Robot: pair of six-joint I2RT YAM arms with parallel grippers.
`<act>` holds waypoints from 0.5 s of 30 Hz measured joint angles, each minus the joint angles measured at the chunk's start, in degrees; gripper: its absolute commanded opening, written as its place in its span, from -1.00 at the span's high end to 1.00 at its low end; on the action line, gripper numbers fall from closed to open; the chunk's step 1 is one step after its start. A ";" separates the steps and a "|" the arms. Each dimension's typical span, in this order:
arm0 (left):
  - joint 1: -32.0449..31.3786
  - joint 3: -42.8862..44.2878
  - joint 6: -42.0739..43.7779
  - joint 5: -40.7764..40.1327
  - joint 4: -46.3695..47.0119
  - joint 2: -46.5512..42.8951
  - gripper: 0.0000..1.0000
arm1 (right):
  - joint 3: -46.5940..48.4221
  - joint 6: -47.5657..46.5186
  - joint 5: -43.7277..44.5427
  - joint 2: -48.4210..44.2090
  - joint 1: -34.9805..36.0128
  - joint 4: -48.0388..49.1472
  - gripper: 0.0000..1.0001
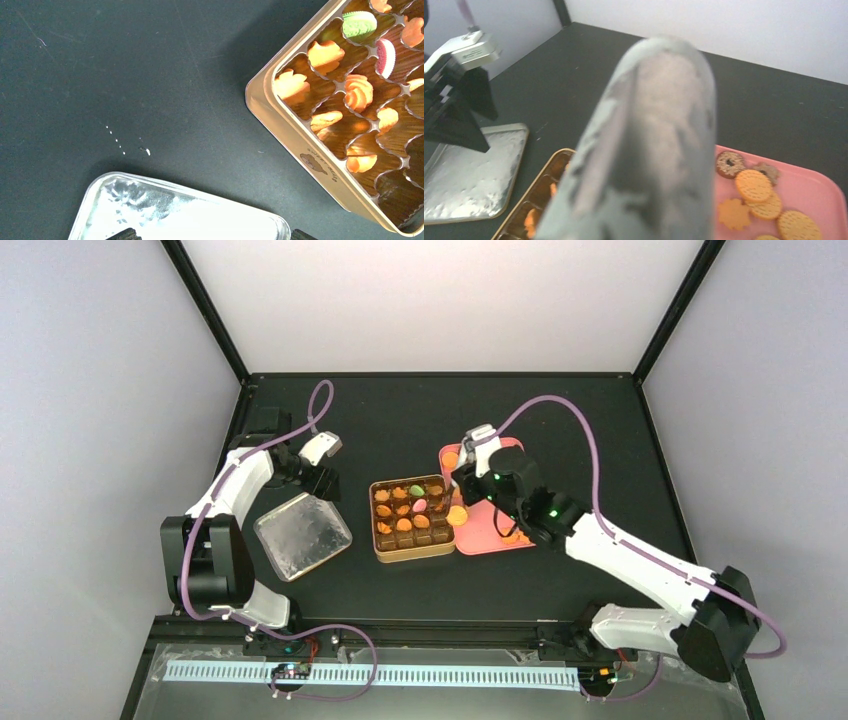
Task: Pack the cookies
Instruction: Pick up the fake cookies from the plate, then place the fake cookies in the empty pocket of the box.
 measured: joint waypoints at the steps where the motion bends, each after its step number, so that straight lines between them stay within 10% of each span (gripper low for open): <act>1: 0.00 0.00 0.00 0.00 0.00 0.00 -0.60 | 0.55 0.00 -0.11 1.14 0.90 0.35 0.52; 15: 0.00 0.00 0.02 -0.02 -0.02 0.00 -0.60 | 4.90 -0.72 -1.33 10.40 4.59 1.84 0.30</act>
